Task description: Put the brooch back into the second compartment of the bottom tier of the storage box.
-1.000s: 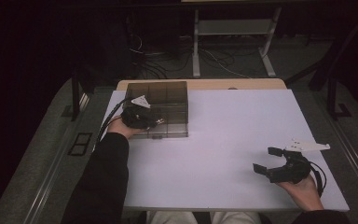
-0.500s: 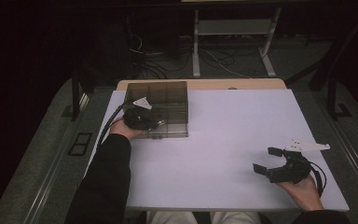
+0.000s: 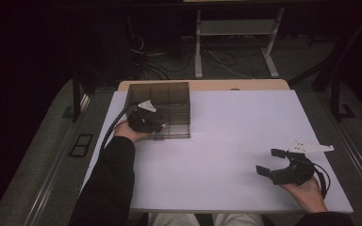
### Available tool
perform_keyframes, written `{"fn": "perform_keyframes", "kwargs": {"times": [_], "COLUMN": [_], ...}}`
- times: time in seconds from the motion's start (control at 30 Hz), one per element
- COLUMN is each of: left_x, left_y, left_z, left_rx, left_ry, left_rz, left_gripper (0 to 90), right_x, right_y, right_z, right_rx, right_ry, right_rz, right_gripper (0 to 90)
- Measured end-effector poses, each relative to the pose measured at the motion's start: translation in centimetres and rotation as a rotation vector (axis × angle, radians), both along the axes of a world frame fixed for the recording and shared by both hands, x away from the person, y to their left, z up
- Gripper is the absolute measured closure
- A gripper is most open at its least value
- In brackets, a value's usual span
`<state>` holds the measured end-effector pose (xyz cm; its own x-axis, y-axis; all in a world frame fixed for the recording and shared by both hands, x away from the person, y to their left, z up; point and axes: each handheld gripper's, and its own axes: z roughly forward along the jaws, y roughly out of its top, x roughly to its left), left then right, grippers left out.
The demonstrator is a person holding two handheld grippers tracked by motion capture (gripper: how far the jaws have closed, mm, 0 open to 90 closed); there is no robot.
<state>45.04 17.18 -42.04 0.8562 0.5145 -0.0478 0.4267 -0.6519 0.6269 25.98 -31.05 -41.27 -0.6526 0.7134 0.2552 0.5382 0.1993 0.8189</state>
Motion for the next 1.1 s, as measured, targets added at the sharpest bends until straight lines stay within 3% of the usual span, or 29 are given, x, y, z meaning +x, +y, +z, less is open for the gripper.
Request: {"fn": "perform_keyframes", "kwargs": {"times": [0.6, 1.1], "left_x": [0.3, -0.3], "left_y": [0.0, -0.1], "left_z": [-0.6, 0.5], "left_rx": [-0.001, -0.031], "left_ry": [0.015, 0.016], "left_rz": [0.012, 0.006], "left_gripper": [77.6, 68.4], "right_x": [0.0, 0.0], "right_y": [0.0, 0.0], "right_z": [0.0, 0.0], "right_rx": [0.000, 0.000], "right_ry": [0.000, -0.002], "right_rz": [0.002, 0.002], "right_gripper": [0.4, 0.4]}}
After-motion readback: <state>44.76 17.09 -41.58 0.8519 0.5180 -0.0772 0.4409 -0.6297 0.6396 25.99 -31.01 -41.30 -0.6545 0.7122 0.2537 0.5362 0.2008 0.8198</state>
